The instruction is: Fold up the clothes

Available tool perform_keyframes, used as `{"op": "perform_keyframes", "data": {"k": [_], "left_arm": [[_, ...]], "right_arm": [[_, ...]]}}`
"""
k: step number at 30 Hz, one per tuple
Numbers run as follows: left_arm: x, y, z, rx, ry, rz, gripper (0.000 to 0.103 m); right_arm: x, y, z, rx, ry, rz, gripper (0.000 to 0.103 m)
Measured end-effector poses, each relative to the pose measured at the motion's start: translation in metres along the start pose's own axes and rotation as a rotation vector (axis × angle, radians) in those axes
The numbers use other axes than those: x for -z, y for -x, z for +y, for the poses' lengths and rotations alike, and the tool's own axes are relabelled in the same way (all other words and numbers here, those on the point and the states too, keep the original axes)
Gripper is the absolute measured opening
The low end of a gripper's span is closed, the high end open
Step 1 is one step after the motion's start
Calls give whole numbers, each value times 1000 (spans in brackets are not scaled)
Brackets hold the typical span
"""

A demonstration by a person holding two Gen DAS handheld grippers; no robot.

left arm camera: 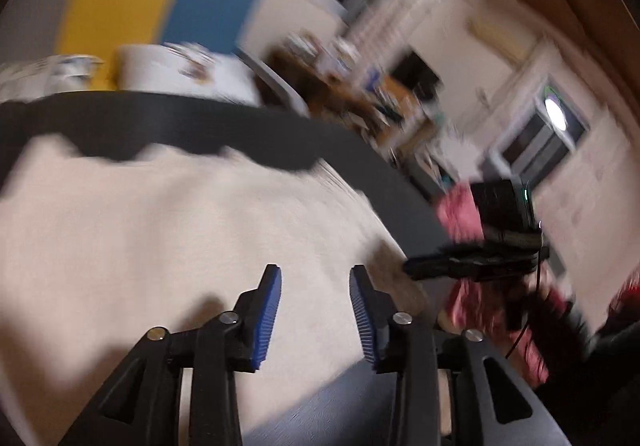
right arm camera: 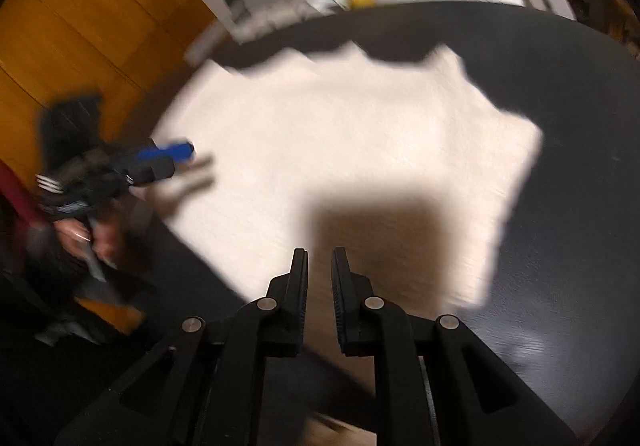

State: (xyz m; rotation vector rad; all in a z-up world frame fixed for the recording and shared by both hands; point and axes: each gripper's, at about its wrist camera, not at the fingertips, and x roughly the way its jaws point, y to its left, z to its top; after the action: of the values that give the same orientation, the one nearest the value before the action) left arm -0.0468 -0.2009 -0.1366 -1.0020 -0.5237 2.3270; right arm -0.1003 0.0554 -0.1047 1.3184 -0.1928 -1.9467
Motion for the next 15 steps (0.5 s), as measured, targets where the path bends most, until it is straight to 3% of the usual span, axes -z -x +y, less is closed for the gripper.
{"op": "perform_keyframes", "data": {"k": [3, 8, 15], "left_arm": [[7, 62, 52, -88, 80, -57, 39], [21, 98, 105, -54, 106, 24, 42], [44, 68, 132, 57, 122, 157, 43]], "right_arm": [[-14, -15, 32, -107, 30, -19, 53], [-33, -71, 86, -226, 85, 67, 54], [-50, -107, 128, -237, 119, 161, 54]]}}
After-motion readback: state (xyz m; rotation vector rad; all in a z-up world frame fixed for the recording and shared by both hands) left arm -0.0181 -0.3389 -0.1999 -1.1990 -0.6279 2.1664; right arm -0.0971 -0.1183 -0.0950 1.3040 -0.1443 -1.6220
